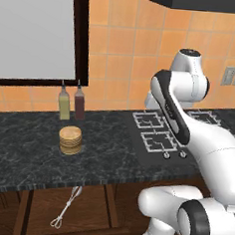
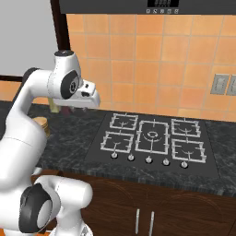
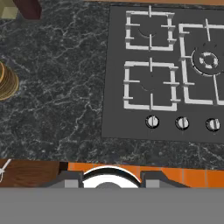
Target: Pick the tongs from the drawer and place it on the counter.
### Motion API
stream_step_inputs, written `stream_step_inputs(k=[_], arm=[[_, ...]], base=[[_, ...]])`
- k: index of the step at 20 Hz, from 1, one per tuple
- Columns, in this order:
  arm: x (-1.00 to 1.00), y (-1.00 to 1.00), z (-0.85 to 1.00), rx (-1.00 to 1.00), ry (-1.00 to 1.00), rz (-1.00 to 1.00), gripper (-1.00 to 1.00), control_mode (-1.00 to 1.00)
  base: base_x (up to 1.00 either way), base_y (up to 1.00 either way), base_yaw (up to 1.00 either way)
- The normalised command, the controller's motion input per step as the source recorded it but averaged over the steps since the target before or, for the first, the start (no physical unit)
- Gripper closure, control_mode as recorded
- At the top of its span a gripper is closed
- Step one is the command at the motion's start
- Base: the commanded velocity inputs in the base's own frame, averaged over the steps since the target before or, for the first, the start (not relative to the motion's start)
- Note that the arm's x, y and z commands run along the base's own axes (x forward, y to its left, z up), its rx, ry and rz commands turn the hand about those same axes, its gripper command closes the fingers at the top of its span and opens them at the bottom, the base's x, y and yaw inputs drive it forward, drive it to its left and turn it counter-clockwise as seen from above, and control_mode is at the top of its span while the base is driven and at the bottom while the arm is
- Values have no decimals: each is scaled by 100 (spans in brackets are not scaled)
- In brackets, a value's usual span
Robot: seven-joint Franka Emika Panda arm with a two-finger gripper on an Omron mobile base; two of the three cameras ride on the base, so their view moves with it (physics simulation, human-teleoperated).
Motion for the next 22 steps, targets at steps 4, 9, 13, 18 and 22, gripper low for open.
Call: stream_step_inputs(k=[4, 9, 13, 18, 22], arm=[[-41, 9, 0, 0, -3, 2, -100, -100], [-84, 37, 0, 6, -7, 2, -100, -100], [-74, 58, -16, 8, -1, 3, -100, -100], [-35, 65, -19, 1, 0, 0, -100, -100], [-49, 51, -14, 0, 0, 2, -100, -100]], base=[[0, 0, 0], [0, 0, 0], [0, 0, 0], [0, 0, 0], [0, 0, 0]])
